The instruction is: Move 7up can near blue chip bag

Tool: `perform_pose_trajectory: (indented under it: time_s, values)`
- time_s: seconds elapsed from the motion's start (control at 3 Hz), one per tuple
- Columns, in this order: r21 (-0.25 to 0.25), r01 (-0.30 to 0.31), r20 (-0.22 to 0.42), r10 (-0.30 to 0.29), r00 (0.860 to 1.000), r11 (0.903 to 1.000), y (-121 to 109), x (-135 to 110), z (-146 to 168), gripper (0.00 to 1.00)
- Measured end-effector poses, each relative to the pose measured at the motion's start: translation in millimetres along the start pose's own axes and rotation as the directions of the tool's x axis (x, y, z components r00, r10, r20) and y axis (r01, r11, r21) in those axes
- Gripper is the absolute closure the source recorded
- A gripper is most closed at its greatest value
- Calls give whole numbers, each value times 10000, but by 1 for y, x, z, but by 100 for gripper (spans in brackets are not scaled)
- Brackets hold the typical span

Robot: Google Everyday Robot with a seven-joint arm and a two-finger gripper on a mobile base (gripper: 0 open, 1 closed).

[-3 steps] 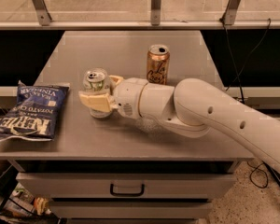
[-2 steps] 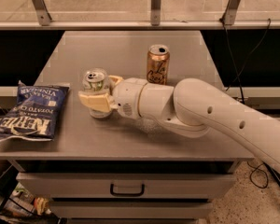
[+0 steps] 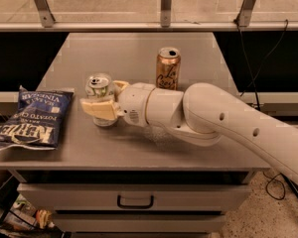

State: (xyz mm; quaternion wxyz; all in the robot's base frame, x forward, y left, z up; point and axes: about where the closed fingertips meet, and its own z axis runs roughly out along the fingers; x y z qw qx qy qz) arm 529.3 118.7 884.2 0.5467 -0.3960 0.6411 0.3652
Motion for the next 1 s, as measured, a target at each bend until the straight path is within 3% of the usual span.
perform_pose_trajectory:
  time_s: [0.33, 0.67, 1.0]
  values:
    - [-33, 16, -1, -16, 10000, 10000, 2, -1, 1, 12]
    - [-60, 29, -2, -29, 10000, 10000, 3, -1, 2, 0]
    - [-61, 30, -2, -30, 10000, 10000, 3, -1, 2, 0]
